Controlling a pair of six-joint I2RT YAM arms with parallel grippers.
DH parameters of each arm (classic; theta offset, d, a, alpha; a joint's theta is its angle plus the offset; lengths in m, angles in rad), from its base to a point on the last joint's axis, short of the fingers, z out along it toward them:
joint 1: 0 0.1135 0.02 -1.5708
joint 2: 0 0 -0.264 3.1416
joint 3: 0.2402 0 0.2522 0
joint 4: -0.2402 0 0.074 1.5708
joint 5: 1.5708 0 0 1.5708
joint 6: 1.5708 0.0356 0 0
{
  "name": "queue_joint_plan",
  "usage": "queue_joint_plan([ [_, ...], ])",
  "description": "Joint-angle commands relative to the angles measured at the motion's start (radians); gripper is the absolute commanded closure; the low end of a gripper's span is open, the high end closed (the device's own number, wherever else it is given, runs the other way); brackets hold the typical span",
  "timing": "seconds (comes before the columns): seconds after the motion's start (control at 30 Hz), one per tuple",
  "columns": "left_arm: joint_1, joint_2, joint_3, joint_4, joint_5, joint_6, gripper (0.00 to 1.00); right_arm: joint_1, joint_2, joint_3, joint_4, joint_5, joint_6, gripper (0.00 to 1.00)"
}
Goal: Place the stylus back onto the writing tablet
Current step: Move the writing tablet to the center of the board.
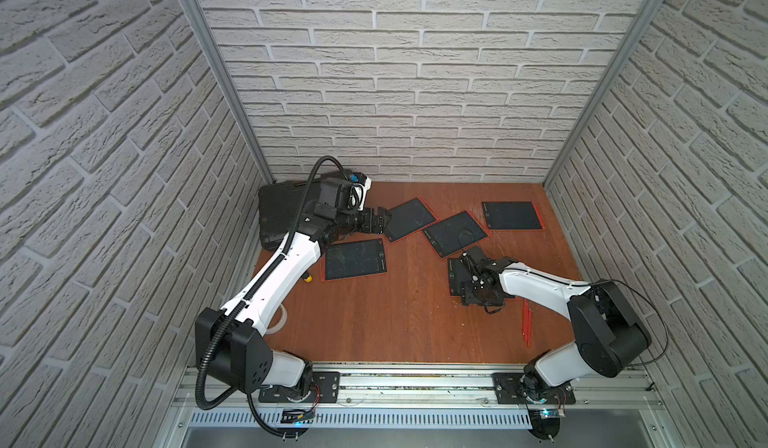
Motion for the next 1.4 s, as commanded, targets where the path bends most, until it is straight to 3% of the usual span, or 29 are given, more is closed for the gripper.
queue_joint_plan([
  [0.0,-0.005,0.003,0.002,0.007,0.002,0.013,0.02,-0.055,0.016,0.019,-0.012,0.036,-0.039,0.27],
  [0.2,-0.006,0.002,0.001,0.009,0.002,0.012,0.02,-0.154,0.049,0.079,-0.009,0.014,-0.095,0.27],
  [0.37,-0.005,0.001,0.002,0.008,0.002,0.010,0.02,-0.168,0.031,0.131,-0.041,-0.002,-0.090,0.28],
  [0.6,-0.006,0.002,0.002,0.009,0.007,0.008,0.02,-0.092,-0.063,0.095,0.035,-0.221,-0.124,0.36],
  [0.73,-0.005,0.003,0.001,0.012,0.012,0.006,0.02,-0.026,-0.051,0.091,0.100,-0.279,-0.108,0.36],
  [1.17,-0.008,0.008,0.002,0.010,0.010,0.008,0.02,0.025,0.123,0.155,0.156,-0.270,-0.075,0.33],
  [1.37,-0.006,0.008,0.002,0.010,0.010,0.008,0.02,0.019,0.163,0.172,0.131,-0.188,-0.067,0.32],
])
